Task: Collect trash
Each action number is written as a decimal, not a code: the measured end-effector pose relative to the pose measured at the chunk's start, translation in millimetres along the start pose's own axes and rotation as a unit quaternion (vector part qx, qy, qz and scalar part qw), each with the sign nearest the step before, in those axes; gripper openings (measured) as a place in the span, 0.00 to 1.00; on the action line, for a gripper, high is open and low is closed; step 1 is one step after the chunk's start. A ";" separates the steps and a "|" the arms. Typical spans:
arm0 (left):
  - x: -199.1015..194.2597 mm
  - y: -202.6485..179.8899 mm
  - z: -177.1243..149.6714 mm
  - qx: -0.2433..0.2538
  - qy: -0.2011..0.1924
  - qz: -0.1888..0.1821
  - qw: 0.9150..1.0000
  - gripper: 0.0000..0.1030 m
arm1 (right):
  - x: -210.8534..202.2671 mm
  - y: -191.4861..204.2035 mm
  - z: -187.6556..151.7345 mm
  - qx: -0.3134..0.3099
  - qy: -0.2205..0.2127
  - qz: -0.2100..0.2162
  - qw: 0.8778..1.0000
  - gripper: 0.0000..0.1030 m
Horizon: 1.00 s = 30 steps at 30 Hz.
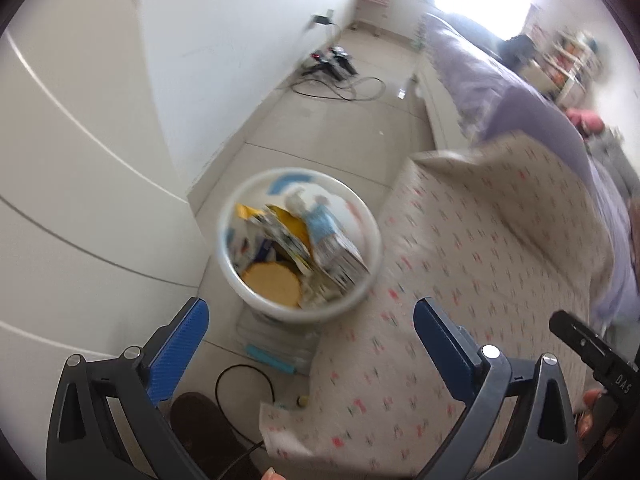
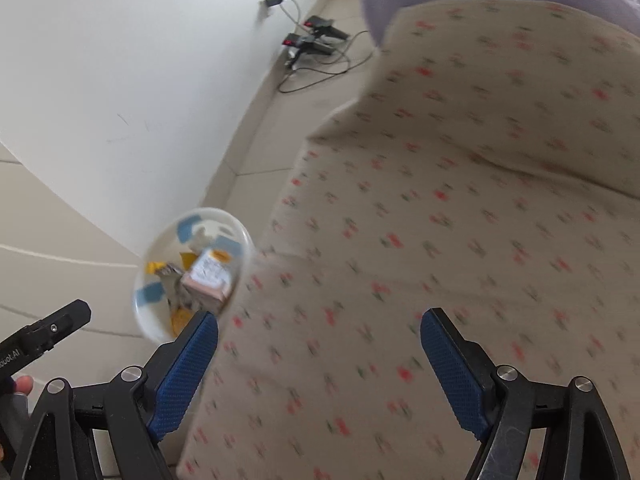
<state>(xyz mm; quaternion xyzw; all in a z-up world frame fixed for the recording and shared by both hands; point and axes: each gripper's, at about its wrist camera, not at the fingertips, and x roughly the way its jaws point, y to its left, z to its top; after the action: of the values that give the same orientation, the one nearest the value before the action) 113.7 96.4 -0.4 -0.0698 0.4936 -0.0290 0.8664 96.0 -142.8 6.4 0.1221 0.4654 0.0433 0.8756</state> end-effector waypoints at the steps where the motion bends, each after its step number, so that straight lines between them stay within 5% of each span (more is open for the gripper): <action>1: -2.7 -6.3 -7.2 0.009 0.001 0.000 1.000 1.00 | -6.1 -0.3 -7.3 -0.007 -0.002 -0.007 1.000 0.85; 14: -32.9 -43.4 -95.9 0.057 -0.016 0.013 0.998 1.00 | -55.0 -11.0 -89.5 -0.020 -0.043 -0.055 0.997 0.92; 30: -38.8 -47.0 -93.3 0.054 -0.031 0.011 0.998 1.00 | -61.7 -8.0 -87.7 -0.031 -0.059 -0.058 0.996 0.92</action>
<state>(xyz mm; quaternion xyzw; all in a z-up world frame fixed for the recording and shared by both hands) 14.7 45.9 -7.2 -0.0187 0.4649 -0.0436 0.8841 -11.4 -147.0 6.9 0.0694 0.4174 -0.0006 0.9061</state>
